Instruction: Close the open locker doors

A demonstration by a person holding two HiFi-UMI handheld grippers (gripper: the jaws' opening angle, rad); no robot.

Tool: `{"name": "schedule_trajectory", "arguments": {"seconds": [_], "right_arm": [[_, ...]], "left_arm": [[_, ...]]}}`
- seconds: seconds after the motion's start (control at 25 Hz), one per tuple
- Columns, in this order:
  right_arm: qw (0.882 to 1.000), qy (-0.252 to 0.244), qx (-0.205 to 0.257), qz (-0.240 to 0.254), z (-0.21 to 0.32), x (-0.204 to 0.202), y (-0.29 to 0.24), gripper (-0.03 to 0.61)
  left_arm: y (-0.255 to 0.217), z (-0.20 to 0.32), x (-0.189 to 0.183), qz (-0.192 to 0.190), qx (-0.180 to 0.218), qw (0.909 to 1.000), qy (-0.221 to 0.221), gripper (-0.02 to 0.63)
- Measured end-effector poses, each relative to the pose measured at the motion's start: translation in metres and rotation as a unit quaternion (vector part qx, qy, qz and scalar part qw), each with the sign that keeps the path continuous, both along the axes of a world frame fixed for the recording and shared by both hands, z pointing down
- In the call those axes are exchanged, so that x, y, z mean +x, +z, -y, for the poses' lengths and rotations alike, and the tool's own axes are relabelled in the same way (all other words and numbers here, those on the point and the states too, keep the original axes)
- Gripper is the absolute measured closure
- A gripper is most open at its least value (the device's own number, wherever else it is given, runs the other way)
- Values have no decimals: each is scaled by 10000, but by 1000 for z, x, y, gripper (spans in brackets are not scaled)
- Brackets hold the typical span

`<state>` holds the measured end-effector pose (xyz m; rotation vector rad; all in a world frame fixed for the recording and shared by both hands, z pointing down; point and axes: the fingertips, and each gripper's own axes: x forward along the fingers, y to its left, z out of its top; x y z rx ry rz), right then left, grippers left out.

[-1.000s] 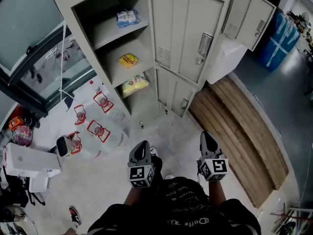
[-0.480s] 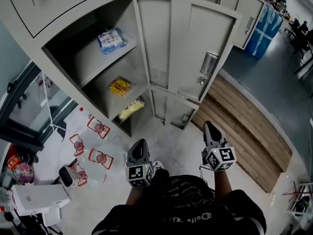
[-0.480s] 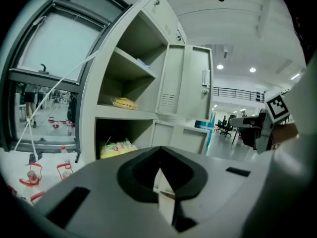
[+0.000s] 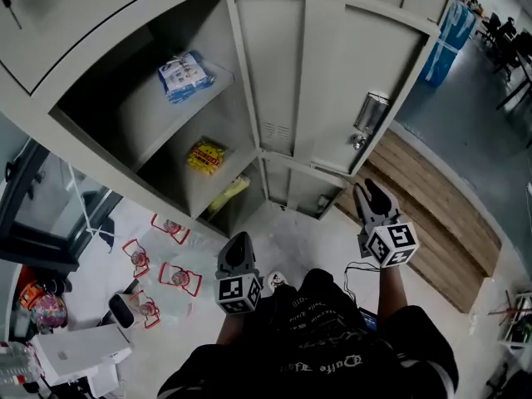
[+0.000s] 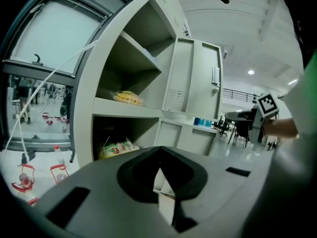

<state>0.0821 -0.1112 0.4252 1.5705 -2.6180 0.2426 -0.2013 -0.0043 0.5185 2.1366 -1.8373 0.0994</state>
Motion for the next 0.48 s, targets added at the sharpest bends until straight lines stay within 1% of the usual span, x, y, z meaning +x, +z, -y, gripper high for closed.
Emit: {"name": "schedule_trajectory", "arguments": {"seconds": [0.16,0.24,0.4,0.48], "right_arm": [[9998,-141,69,-98,21,7,-8,464],[9992,-359,76,-155,27,5,-10,451],[9966,-796,24,-193,37,-5,-12,442],[9949,-994,49,-171,42,-12,-14,438]], "left_arm": [[2,1,0,-34,-43,9999,-129,606],[6,0,0,-69,-110,9995,-278,606],[16,-9,0,-140,-404,9970,-651,606],[16,-14,1,-99,-436,9961,-755,606]]}}
